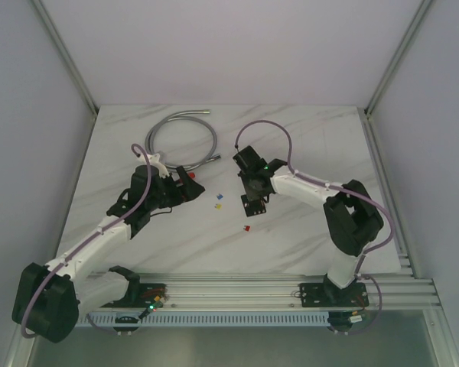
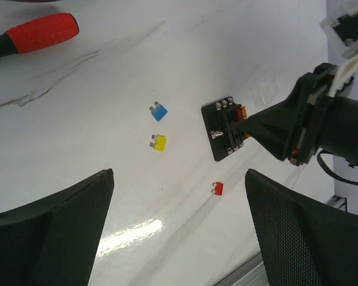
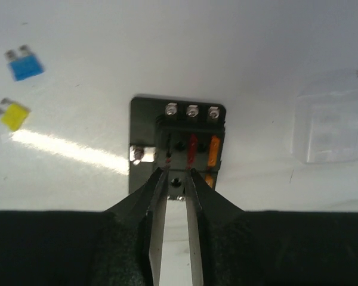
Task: Snap on the fuse box
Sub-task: Install the fuse at the fuse box base, then pick up the fuse from the center of the board.
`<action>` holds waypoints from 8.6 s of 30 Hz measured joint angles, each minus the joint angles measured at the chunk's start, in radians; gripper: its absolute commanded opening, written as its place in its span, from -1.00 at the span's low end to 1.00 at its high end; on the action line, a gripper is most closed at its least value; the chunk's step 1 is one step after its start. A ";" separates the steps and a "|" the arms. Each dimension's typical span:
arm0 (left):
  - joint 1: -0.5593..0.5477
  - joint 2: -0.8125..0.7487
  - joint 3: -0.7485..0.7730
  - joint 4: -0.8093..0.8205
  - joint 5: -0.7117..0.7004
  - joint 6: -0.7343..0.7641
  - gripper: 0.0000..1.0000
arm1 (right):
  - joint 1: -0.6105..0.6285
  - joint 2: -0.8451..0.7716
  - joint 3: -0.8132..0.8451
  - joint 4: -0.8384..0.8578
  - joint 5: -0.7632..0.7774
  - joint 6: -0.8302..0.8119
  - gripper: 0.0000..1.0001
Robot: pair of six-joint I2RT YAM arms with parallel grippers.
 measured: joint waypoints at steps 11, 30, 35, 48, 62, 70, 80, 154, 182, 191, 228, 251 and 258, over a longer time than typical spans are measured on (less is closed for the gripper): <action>-0.013 -0.013 0.000 -0.008 0.036 -0.023 1.00 | 0.140 -0.231 -0.138 0.031 -0.011 -0.056 -0.11; -0.026 -0.019 -0.011 -0.019 0.053 -0.068 1.00 | 0.229 -0.282 -0.406 0.253 -0.111 -0.367 0.00; -0.026 -0.019 -0.012 -0.025 0.053 -0.069 1.00 | 0.229 -0.241 -0.409 0.297 -0.135 -0.407 -0.08; -0.026 -0.017 -0.011 -0.030 0.053 -0.071 1.00 | 0.227 -0.206 -0.411 0.315 -0.177 -0.417 -0.25; -0.026 -0.017 -0.011 -0.030 0.053 -0.071 1.00 | 0.227 -0.209 -0.408 0.282 -0.167 -0.318 -0.29; -0.027 -0.017 -0.011 -0.030 0.053 -0.071 1.00 | 0.229 -0.209 -0.406 0.265 -0.123 -0.238 -0.29; -0.029 -0.017 -0.011 -0.030 0.053 -0.075 1.00 | 0.229 -0.205 -0.401 0.255 -0.087 -0.148 -0.26; -0.049 0.007 -0.011 -0.030 0.053 -0.075 1.00 | 0.213 -0.159 -0.335 0.194 -0.124 -0.213 -0.28; -0.074 0.063 -0.011 0.056 0.157 -0.132 0.70 | 0.209 -0.372 -0.408 0.277 -0.144 -0.230 -0.60; -0.116 0.118 -0.011 0.176 0.243 -0.193 0.32 | 0.199 -0.491 -0.439 0.390 -0.218 -0.250 -0.58; -0.199 0.227 0.000 0.325 0.287 -0.293 -0.49 | 0.169 -0.549 -0.498 0.587 -0.314 -0.208 -0.57; -0.208 0.227 0.001 0.344 0.240 -0.325 -0.81 | 0.150 -0.550 -0.498 0.608 -0.314 -0.173 -0.57; -0.208 0.200 0.000 0.335 0.210 -0.337 -1.00 | 0.148 -0.550 -0.498 0.632 -0.310 -0.140 -0.30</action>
